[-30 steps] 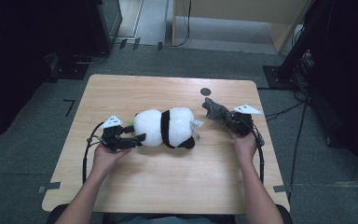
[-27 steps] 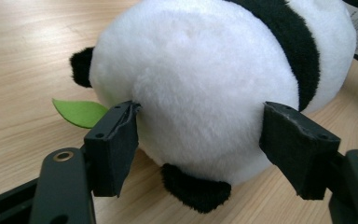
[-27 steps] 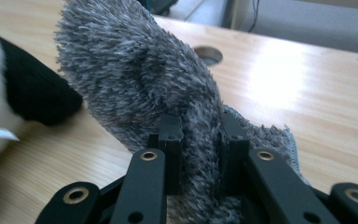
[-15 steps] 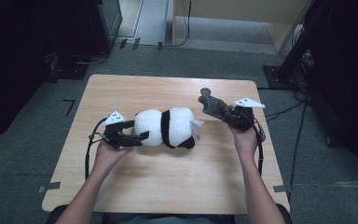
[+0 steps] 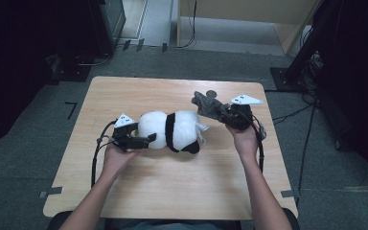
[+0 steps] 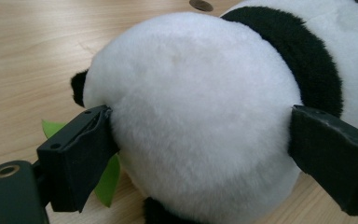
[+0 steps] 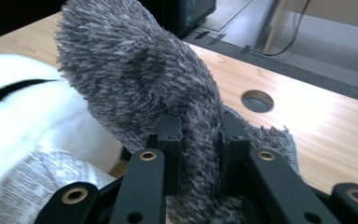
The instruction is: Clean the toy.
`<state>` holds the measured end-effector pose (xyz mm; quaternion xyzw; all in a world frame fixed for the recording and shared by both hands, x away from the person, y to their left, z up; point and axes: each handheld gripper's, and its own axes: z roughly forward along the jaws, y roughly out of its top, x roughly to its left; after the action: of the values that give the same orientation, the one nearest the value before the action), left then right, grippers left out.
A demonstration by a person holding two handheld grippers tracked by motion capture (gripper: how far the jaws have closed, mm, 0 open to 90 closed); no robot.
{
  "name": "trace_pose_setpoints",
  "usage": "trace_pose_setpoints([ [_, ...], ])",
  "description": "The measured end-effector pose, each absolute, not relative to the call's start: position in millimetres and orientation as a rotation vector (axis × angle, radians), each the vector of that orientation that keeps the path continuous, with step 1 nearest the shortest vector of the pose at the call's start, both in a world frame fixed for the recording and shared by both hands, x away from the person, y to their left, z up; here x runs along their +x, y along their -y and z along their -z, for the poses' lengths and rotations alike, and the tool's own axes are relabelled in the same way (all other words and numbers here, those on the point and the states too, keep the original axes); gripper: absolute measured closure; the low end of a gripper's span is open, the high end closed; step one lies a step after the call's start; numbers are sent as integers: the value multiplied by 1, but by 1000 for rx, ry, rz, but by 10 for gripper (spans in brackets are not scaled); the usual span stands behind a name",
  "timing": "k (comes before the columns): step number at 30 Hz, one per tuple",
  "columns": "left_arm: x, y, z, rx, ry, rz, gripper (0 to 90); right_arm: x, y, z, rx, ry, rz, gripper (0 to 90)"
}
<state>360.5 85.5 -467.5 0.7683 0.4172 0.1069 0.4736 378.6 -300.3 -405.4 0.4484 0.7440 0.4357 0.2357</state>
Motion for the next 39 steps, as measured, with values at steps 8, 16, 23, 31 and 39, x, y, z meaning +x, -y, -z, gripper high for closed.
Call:
trace_pose_setpoints([
  [8,358,-93,476,1873,-998,-227,240,382,275,392,1144,-2116,-1197,756],
  [16,355,-93,473,1890,-1004,-229,393,400,250,383,1095,-2155,-1221,755],
  [23,354,-94,473,1894,-1004,-226,418,421,222,375,1047,-2219,-1222,750],
  [31,353,-95,474,1890,-1001,-233,418,438,190,372,996,-2301,-1226,750],
  [39,352,-95,474,1888,-1006,-228,418,453,157,372,922,-2389,-1168,750],
])
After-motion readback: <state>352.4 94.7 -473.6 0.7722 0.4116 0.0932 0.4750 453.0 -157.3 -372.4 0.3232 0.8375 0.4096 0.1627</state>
